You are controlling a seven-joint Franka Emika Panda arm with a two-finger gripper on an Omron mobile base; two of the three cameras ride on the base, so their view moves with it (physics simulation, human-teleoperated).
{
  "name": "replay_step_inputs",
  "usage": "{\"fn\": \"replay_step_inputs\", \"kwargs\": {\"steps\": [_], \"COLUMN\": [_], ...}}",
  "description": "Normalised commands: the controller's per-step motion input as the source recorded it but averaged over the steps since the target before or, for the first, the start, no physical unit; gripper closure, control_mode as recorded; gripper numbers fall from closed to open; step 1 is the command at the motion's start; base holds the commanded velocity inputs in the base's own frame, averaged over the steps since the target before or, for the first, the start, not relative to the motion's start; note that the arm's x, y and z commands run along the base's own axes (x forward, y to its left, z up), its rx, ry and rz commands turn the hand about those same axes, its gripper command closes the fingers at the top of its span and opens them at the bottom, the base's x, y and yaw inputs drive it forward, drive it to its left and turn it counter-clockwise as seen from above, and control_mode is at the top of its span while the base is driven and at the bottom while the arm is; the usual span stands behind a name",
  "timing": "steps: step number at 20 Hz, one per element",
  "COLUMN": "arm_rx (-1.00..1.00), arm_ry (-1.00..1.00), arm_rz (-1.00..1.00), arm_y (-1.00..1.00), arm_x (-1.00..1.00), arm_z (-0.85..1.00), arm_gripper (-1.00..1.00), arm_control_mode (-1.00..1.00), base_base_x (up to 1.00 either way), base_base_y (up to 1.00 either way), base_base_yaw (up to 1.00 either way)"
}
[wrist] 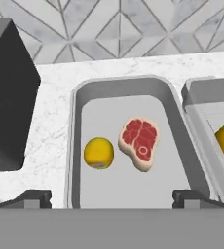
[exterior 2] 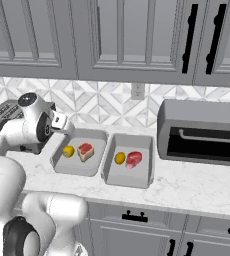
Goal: Place one lemon and one steak in each tupperware on the nearby counter, to pack two identical lunches.
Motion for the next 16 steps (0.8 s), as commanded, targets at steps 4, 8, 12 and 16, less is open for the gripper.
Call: {"fn": "replay_step_inputs", "kwargs": {"steps": [4, 8, 12, 16], "arm_rx": [0.0, 0.0, 0.0, -0.1], "arm_ry": [-0.59, -0.56, -0.48, -0.35], "arm_rz": [0.0, 0.01, 0.05, 0.05], "arm_y": [-0.03, 0.0, 0.03, 0.32], "arm_x": [-1.0, -1.0, -0.82, -0.42], "arm_z": [1.0, 1.0, 1.0, 1.0], "arm_gripper": [-1.0, -1.0, -1.0, -1.0], "arm_control_mode": [-1.0, -1.0, -1.0, -1.0], "base_base_x": [0.0, 0.0, 0.0, 0.0], "base_base_y": [0.0, 0.0, 0.0, 0.0], "base_base_yaw": [0.0, 0.0, 0.0, 0.0]}}
